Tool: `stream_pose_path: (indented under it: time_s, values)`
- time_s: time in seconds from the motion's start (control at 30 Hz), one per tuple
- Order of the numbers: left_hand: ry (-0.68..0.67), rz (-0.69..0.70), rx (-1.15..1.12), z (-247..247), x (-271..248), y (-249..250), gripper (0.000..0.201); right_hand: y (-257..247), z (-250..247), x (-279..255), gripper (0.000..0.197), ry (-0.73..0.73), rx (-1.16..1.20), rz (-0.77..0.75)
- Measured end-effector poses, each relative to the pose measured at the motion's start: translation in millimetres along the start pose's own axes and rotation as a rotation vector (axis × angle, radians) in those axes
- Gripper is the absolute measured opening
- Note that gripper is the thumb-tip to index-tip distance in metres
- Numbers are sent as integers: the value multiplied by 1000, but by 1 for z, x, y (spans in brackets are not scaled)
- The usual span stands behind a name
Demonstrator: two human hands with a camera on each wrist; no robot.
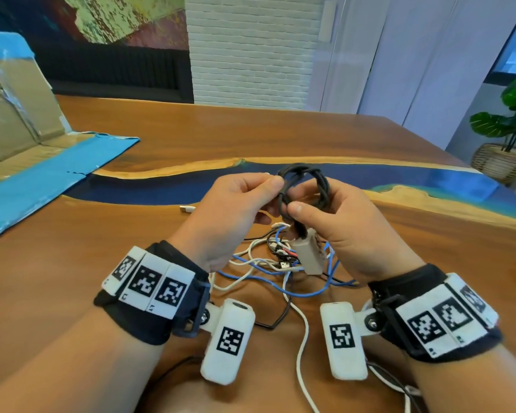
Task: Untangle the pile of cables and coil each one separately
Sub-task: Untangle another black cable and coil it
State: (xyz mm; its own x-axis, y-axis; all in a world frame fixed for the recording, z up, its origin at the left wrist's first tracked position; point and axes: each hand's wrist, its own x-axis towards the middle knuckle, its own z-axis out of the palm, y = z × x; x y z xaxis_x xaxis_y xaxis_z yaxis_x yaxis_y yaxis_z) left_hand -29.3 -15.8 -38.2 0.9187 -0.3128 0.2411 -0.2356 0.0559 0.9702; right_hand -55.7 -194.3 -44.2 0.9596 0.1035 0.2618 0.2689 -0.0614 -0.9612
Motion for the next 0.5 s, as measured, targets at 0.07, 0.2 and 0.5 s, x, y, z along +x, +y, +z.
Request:
stream_pose_path:
  time_s: [0.07, 0.2, 0.5]
  values:
    - [-11, -9, 3, -2, 1, -2, 33, -4, 1, -2, 10, 12, -49, -10]
    - [-55, 5, -5, 2, -2, 1, 22, -3, 1, -4, 7, 68, -53, -11]
    - [107, 51, 8, 4, -1, -1, 28, 6, 7, 3, 9, 69, 186, 128]
